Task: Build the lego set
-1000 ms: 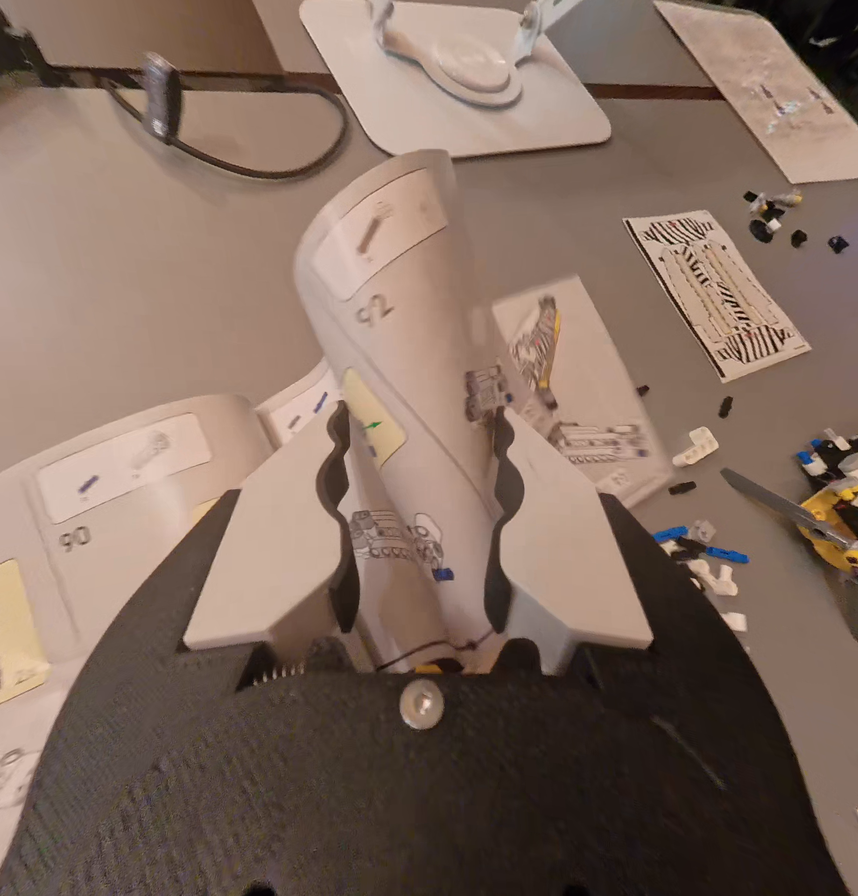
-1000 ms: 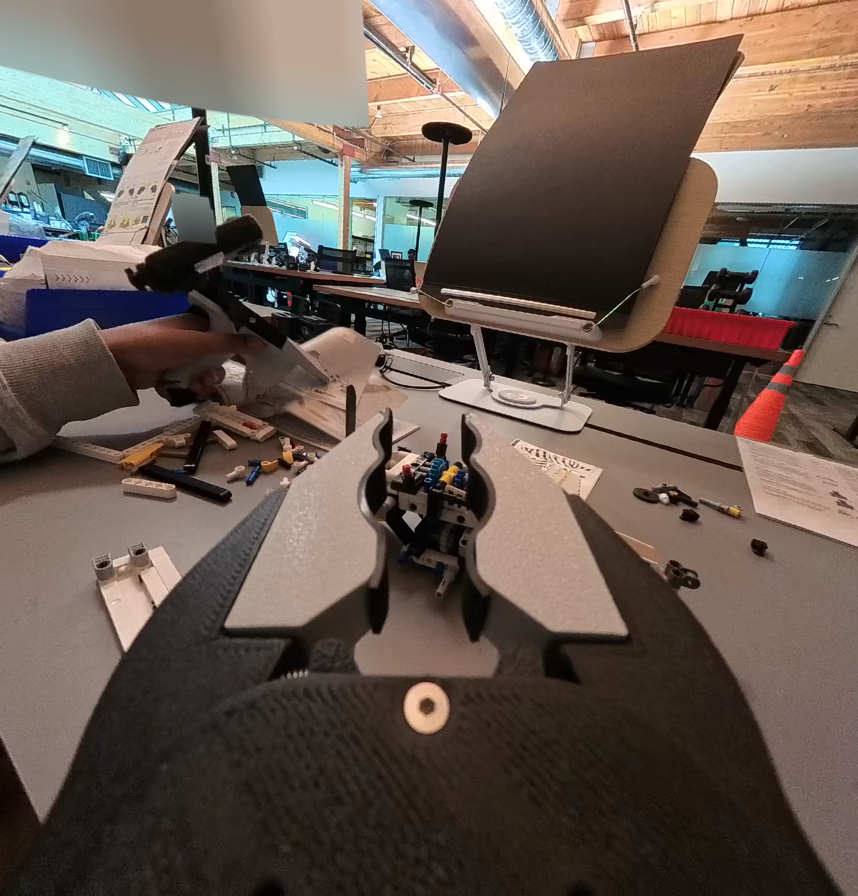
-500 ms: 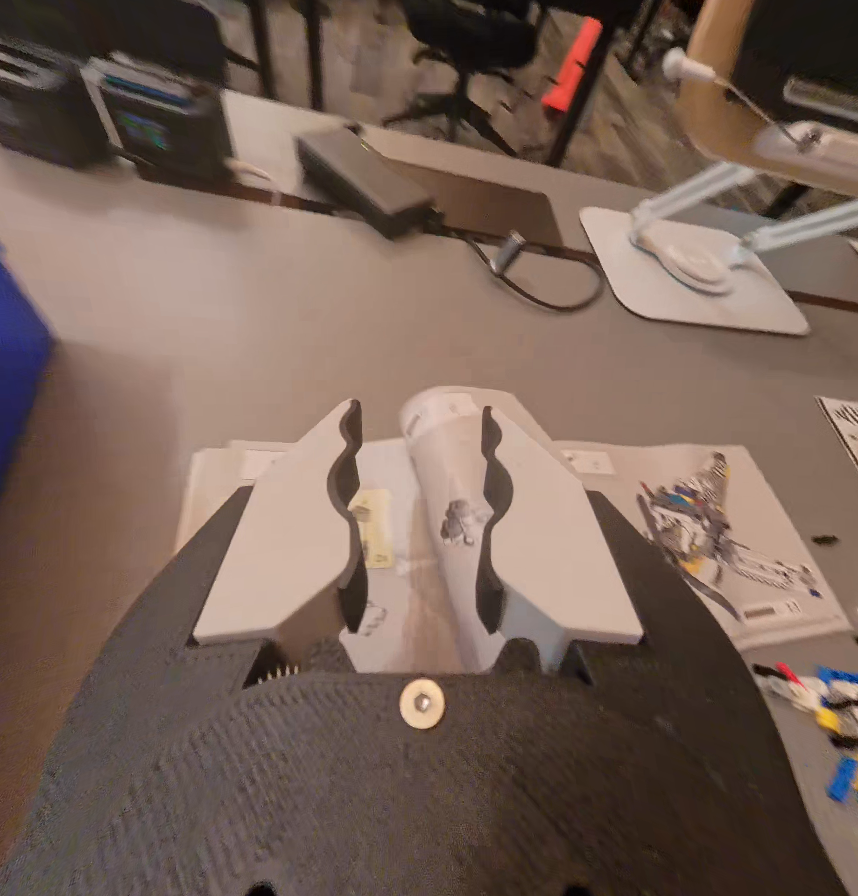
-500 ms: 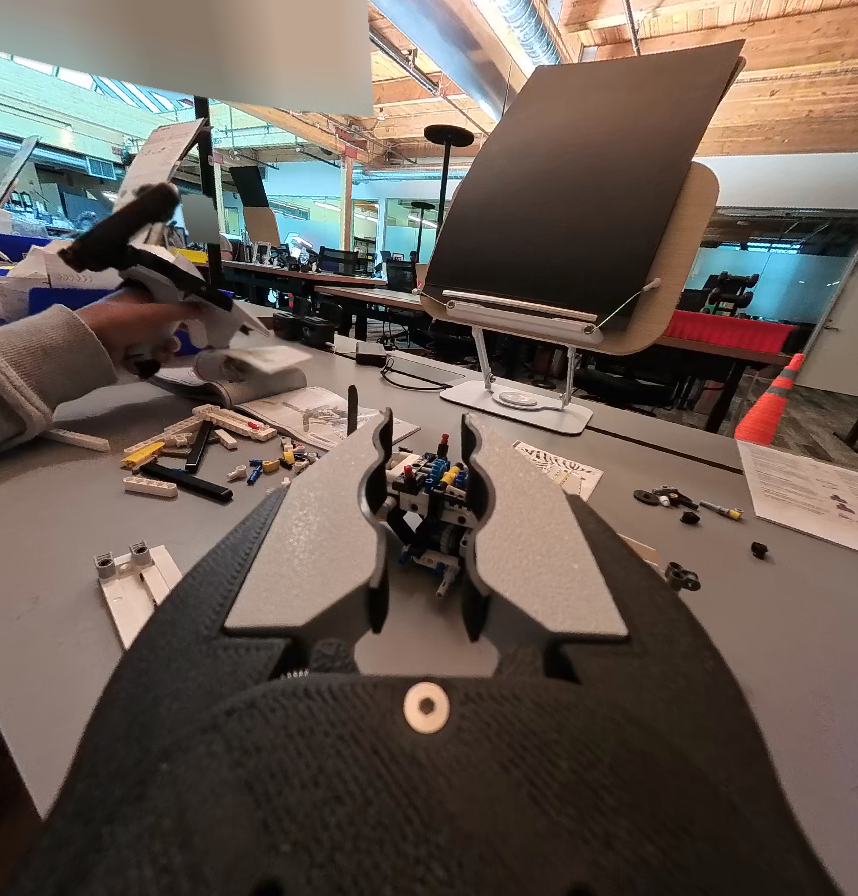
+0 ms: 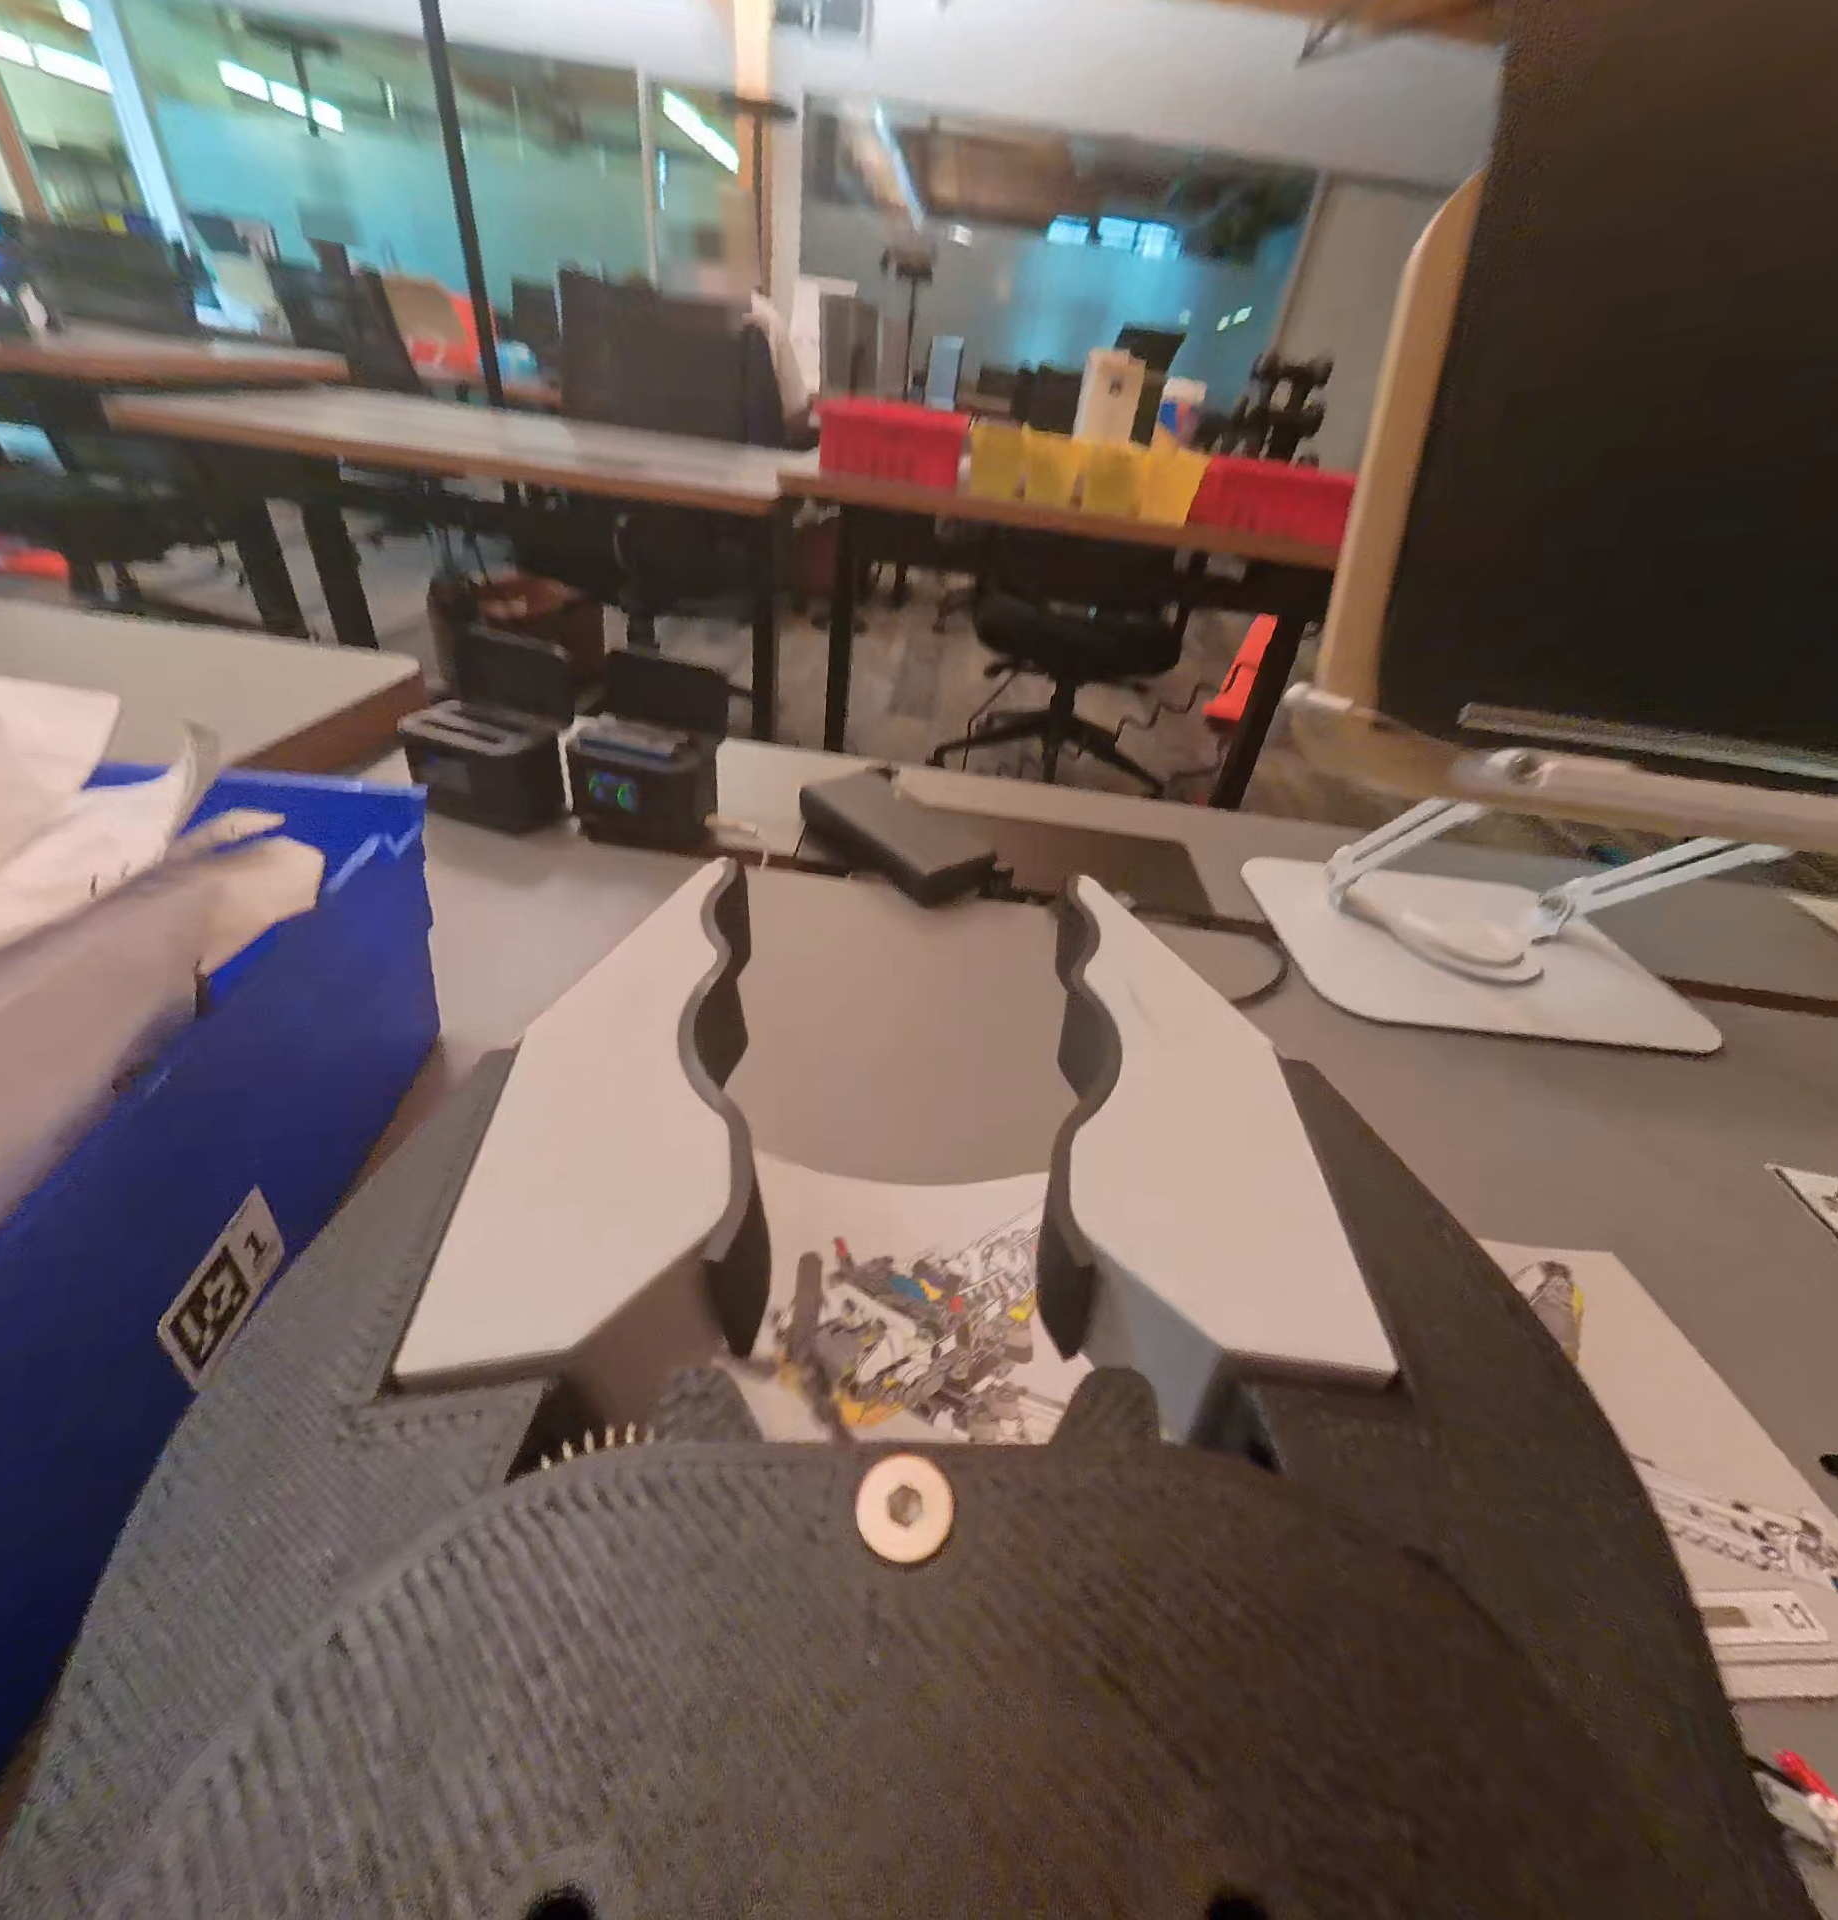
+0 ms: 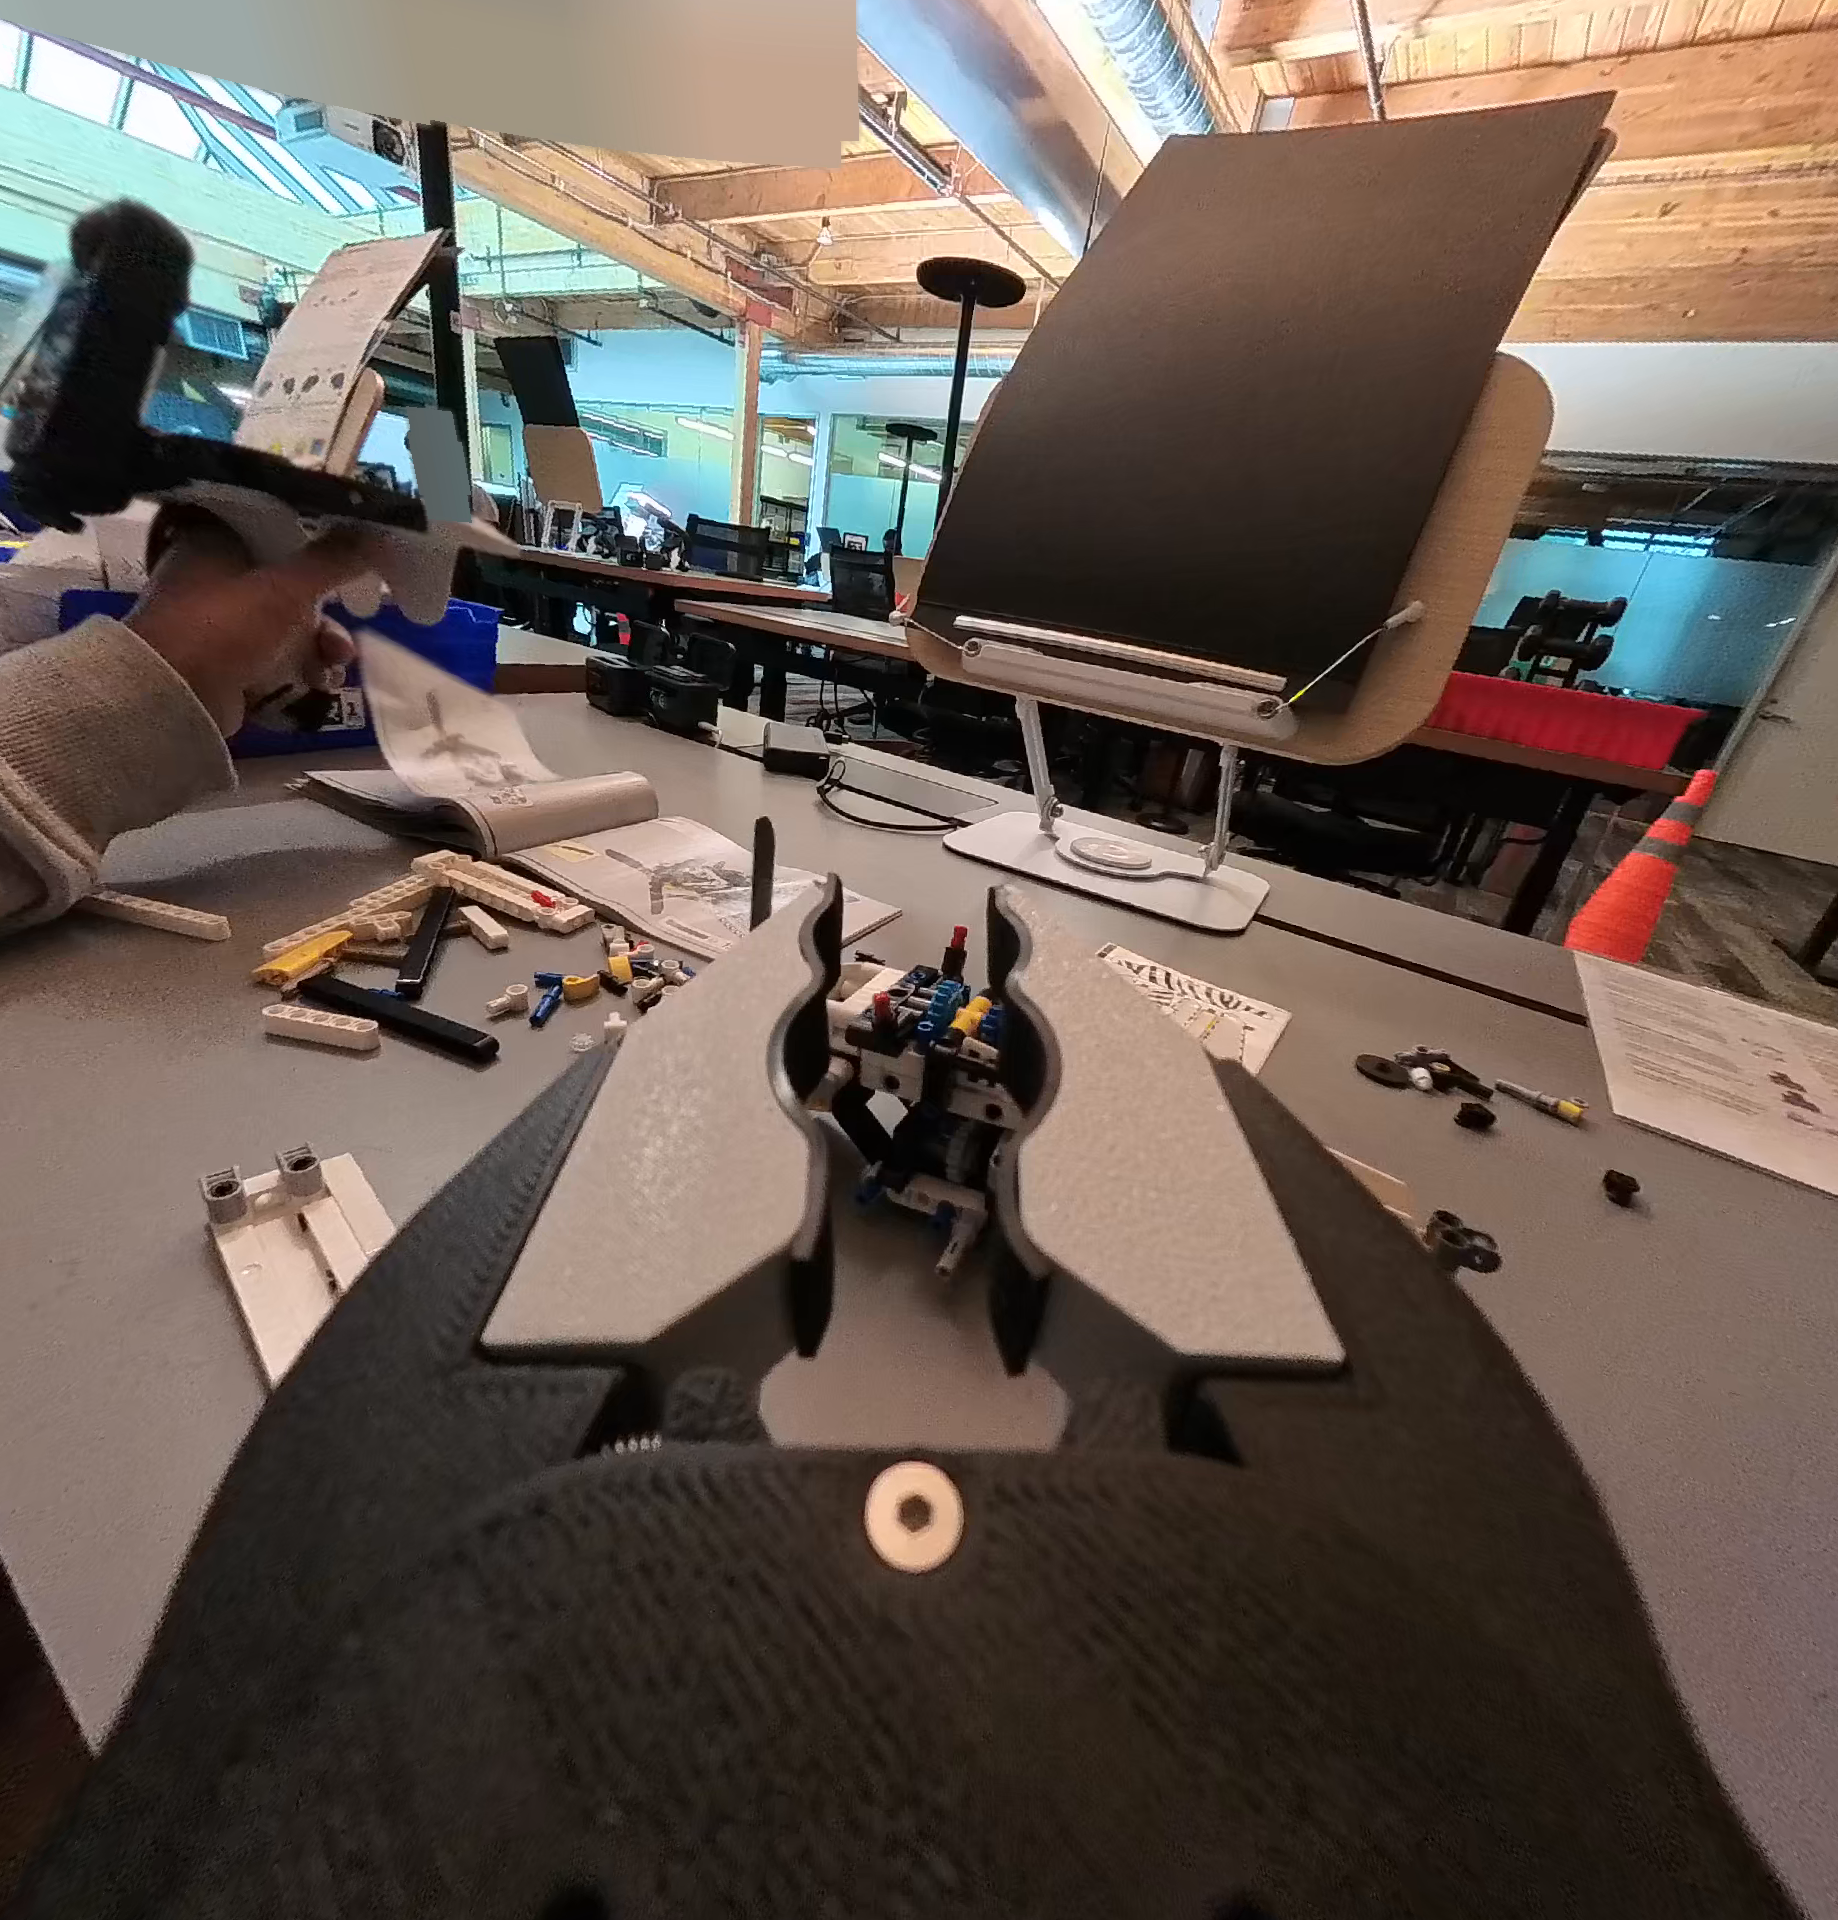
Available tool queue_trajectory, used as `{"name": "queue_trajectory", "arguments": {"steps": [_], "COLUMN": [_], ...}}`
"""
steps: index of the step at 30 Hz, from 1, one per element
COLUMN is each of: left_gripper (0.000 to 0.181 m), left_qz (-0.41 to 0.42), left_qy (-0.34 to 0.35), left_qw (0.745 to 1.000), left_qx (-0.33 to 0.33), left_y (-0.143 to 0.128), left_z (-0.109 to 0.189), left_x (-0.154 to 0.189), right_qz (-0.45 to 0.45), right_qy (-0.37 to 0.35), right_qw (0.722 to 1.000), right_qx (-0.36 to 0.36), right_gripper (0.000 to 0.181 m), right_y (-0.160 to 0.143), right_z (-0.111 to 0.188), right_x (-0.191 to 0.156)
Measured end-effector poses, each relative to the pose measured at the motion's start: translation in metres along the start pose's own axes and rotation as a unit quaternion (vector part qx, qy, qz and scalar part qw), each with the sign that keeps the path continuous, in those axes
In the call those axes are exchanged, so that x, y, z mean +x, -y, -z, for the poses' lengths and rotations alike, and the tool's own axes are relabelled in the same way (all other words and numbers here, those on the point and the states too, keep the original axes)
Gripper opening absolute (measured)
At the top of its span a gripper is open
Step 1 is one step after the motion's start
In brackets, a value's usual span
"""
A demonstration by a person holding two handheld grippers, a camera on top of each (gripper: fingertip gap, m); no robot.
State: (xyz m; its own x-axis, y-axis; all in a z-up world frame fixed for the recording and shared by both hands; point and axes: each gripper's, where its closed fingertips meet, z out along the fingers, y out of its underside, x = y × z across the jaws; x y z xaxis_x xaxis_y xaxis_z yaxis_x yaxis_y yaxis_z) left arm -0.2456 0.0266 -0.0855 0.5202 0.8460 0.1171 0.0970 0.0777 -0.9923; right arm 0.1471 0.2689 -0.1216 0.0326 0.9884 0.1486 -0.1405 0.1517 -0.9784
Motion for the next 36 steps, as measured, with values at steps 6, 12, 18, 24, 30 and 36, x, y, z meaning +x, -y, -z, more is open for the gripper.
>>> {"name": "queue_trajectory", "arguments": {"steps": [6, 12, 18, 24, 30, 36], "left_gripper": [0.061, 0.067, 0.071, 0.073, 0.066, 0.065], "left_qz": [-0.055, -0.03, -0.066, -0.126, -0.055, -0.044], "left_qy": [-0.024, -0.123, -0.275, -0.334, -0.485, -0.551], "left_qw": [0.997, 0.99, 0.959, 0.931, 0.854, 0.777], "left_qx": [0.054, 0.065, -0.01, -0.081, -0.178, -0.301], "left_y": [0.018, 0.048, 0.061, 0.018, -0.055, -0.131], "left_z": [0.01, 0.036, 0.066, 0.074, 0.137, 0.228], "left_x": [0.031, 0.095, 0.168, 0.195, 0.225, 0.237], "right_qz": [0.004, -0.005, -0.001, 0.004, 0.033, 0.087], "right_qy": [0.003, 0.002, 0.002, 0.018, 0.192, 0.271], "right_qw": [1.0, 1.0, 1.0, 1.0, 0.974, 0.917], "right_qx": [0.002, 0.008, 0.006, -0.001, -0.118, -0.281], "right_gripper": [0.025, 0.027, 0.027, 0.052, 0.08, 0.068], "right_y": [0.001, 0.003, 0.002, 0.004, -0.016, -0.058], "right_z": [0.001, 0.003, 0.003, 0.001, 0.02, 0.046], "right_x": [-0.003, 0.0, -0.001, -0.01, -0.085, -0.109]}}
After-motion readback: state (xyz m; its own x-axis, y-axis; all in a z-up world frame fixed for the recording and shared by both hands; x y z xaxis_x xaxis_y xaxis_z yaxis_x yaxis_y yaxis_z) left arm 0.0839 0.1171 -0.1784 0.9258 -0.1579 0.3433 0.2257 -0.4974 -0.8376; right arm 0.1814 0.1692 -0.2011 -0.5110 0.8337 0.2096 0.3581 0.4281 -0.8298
